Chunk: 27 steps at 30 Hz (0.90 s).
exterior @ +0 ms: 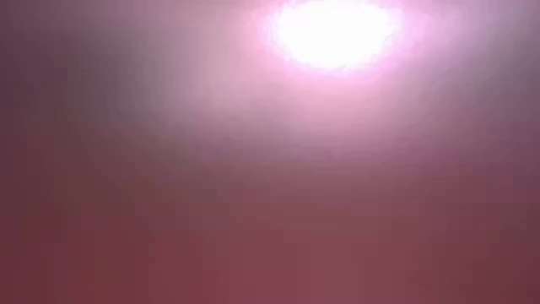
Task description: Pick and place pill bottles into a basket
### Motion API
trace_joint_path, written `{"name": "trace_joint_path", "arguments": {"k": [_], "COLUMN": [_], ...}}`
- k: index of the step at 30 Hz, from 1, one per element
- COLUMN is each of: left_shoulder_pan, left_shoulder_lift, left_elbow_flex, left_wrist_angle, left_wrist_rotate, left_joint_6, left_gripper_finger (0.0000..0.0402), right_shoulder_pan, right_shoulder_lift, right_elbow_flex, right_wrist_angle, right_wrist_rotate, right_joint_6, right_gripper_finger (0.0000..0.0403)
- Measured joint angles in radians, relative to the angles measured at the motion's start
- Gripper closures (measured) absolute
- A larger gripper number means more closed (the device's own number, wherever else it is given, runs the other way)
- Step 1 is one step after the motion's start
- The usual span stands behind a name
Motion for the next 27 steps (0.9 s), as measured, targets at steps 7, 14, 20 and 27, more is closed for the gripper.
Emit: {"name": "trace_joint_path", "arguments": {"k": [7, 14, 20, 27], "left_shoulder_pan": [0.000, 0.000, 0.000, 0.000], "left_shoulder_lift": [0.000, 0.000, 0.000, 0.000], "left_elbow_flex": [0.000, 0.000, 0.000, 0.000], "left_wrist_angle": [0.000, -0.017, -0.030, -0.030], "left_wrist_rotate": [0.000, 0.000, 0.000, 0.000], "left_joint_6": [0.000, -0.011, -0.020, -0.021], "left_gripper_finger": [0.0103, 0.0103, 0.0103, 0.0103], "right_shoulder_pan": [0.000, 0.000, 0.000, 0.000], "right_shoulder_lift": [0.000, 0.000, 0.000, 0.001], "right_elbow_flex": [0.000, 0.000, 0.009, 0.146], "right_wrist_angle": [0.022, 0.040, 0.025, -0.104], "right_wrist_rotate": [0.000, 0.042, 0.061, 0.109], "right_joint_6": [0.000, -0.002, -0.002, 0.013], "right_gripper_finger": [0.0368, 0.0362, 0.0361, 0.0361]}}
